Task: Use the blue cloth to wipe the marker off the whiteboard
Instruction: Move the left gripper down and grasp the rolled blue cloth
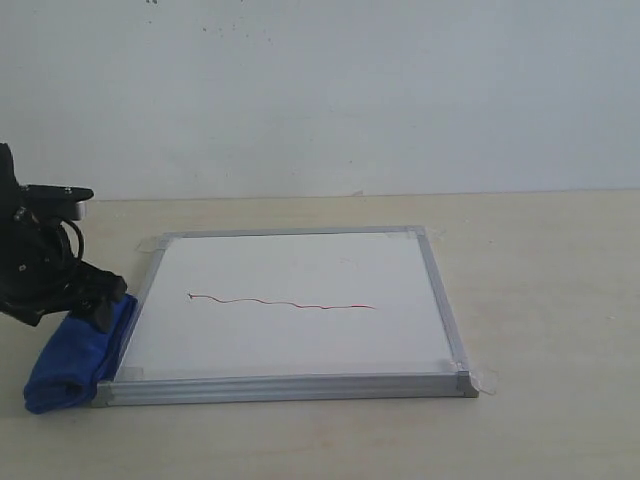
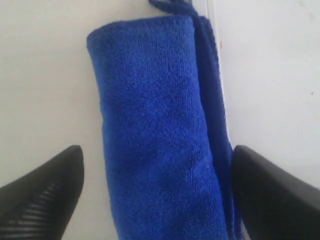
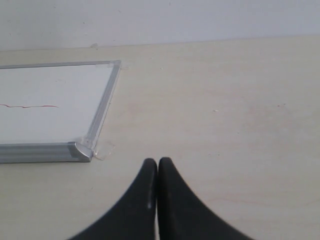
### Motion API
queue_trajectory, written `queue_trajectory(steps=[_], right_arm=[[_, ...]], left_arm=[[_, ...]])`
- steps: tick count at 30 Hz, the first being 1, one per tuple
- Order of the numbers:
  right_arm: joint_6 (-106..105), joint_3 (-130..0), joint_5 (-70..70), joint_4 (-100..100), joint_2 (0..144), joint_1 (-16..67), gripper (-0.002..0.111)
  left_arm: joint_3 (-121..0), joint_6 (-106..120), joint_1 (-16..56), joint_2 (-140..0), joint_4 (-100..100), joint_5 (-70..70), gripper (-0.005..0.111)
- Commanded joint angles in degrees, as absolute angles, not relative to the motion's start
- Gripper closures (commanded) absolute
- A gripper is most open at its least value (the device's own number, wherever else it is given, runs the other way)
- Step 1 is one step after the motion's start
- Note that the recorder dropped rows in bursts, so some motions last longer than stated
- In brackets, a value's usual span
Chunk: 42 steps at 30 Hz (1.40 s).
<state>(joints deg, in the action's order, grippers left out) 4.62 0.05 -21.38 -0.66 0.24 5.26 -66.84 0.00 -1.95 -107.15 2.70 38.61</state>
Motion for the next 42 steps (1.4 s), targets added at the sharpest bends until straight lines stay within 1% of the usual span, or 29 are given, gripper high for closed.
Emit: queue_trajectory(steps=[1,5,19,21,24,26,28,30,32,36,42], right_arm=[[4.44,0.0,-21.06,-0.72,0.0,5.14,0.108],[4.44,0.0,-21.06,-0.72,0.0,5.14,0.108],[4.56,0.0,-21.06,-0.72,0.0,5.14,0.108],[4.56,0.0,-21.06,-0.72,0.0,5.14,0.108],[4.56,0.0,-21.06,-0.72,0.0,5.14,0.108],[4.56,0.0,-21.06,-0.72,0.0,5.14,0.108],[4.56,0.0,-21.06,-0.72,0.0,5.14,0.108],[4.56,0.0,-21.06,-0.72,0.0,5.14,0.108],[4.68,0.0,-21.06,-0.72,0.0,5.14,0.108],[4.68,0.0,-21.06,-0.72,0.0,5.14,0.108],[4.44,0.0,-21.06,-0.72,0.0,5.14,0.108]], left_arm=[[-66.23,0.99,-2.89,-108.19,2.42,35.61,0.032],[-66.23,0.99,-4.02,-109.33,2.31,36.0,0.032],[-66.23,1.24,-4.03,-115.11,1.5,33.67,0.033],[-66.23,1.24,-4.03,-115.11,1.08,33.67,0.037],[-66.23,1.24,-4.03,-115.11,0.96,33.8,0.056],[-66.23,1.24,-4.03,-115.21,0.58,34.04,0.071],[-66.23,1.42,-4.03,-115.33,0.44,34.4,0.083],[-66.23,2.61,-4.03,-115.18,0.44,35.83,0.091],[-66.36,2.73,-4.03,-114.23,0.44,36.68,0.094],[-66.44,2.73,-4.03,-111.25,-0.72,36.96,0.094],[-66.6,3.04,-3.65,-102.67,-1.7,34.45,0.096]])
